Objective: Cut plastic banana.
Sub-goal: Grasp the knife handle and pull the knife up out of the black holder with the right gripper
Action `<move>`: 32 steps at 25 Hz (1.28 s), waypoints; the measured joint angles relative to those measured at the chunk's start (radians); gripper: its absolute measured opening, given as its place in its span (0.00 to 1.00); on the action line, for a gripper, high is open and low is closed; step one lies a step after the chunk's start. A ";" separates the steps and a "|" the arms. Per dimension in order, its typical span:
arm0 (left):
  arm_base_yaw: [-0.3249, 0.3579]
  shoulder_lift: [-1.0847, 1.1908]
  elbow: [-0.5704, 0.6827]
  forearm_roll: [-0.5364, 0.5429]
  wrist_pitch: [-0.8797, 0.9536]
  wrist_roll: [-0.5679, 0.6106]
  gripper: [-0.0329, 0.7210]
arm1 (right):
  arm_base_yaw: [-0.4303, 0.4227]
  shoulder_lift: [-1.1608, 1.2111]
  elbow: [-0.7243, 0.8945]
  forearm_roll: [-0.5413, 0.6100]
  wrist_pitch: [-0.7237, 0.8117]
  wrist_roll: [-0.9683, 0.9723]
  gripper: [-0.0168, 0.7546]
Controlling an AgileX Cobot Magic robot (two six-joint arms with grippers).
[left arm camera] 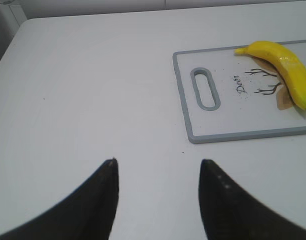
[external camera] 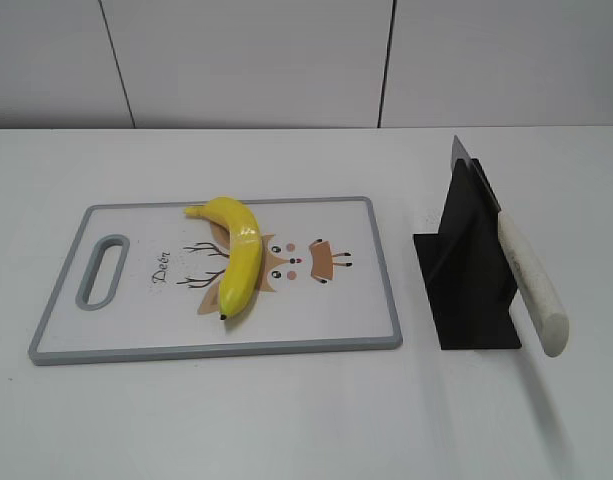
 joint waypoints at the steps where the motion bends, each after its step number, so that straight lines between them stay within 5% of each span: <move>1: 0.000 0.000 0.000 0.000 0.000 0.000 0.68 | 0.000 0.000 0.000 0.000 0.000 0.000 0.79; 32: 0.000 0.000 0.000 0.000 0.000 0.000 0.68 | 0.000 0.000 0.000 0.004 0.000 0.000 0.79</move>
